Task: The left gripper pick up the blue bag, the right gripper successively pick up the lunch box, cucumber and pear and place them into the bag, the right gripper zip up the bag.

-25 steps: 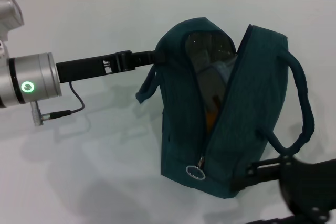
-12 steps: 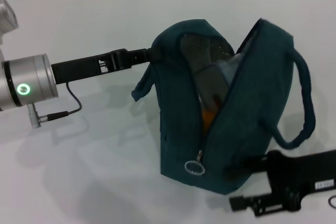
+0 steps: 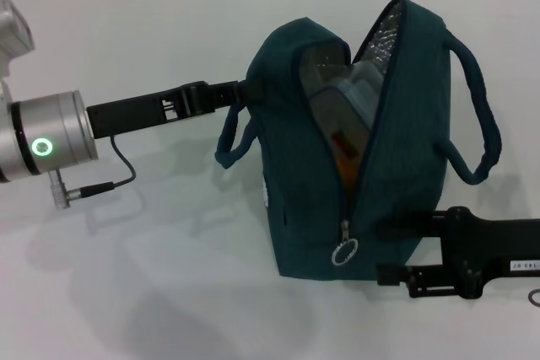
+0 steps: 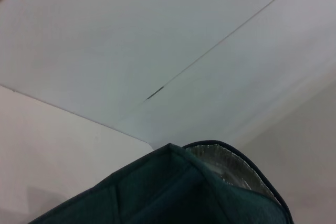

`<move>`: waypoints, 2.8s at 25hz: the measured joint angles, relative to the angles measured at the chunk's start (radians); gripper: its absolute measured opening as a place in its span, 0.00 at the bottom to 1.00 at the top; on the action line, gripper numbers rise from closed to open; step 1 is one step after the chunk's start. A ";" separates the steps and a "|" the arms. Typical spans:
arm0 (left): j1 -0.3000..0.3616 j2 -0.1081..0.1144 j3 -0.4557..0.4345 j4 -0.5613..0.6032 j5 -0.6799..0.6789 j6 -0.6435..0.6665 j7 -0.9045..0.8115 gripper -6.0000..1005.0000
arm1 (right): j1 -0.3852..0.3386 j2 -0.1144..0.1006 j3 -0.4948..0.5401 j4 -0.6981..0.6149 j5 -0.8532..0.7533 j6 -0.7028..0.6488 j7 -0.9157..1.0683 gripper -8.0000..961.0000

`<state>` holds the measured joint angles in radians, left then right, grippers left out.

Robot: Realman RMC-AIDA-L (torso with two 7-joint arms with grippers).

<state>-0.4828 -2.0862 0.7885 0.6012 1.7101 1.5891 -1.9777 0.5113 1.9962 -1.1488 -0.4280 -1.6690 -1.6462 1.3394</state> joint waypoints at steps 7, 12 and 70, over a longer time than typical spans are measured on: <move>0.001 -0.001 0.000 0.000 0.000 0.000 0.003 0.10 | 0.002 0.009 -0.021 0.007 -0.015 -0.004 0.004 0.72; -0.003 0.000 0.001 -0.016 0.000 0.000 0.013 0.10 | 0.013 0.020 -0.059 0.011 -0.015 0.024 0.003 0.72; 0.009 0.006 0.001 -0.020 0.000 0.000 0.031 0.10 | -0.041 0.023 -0.297 0.005 0.346 0.242 -0.050 0.12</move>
<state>-0.4740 -2.0805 0.7900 0.5814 1.7103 1.5892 -1.9466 0.4703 2.0191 -1.4463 -0.4230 -1.3231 -1.4039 1.2895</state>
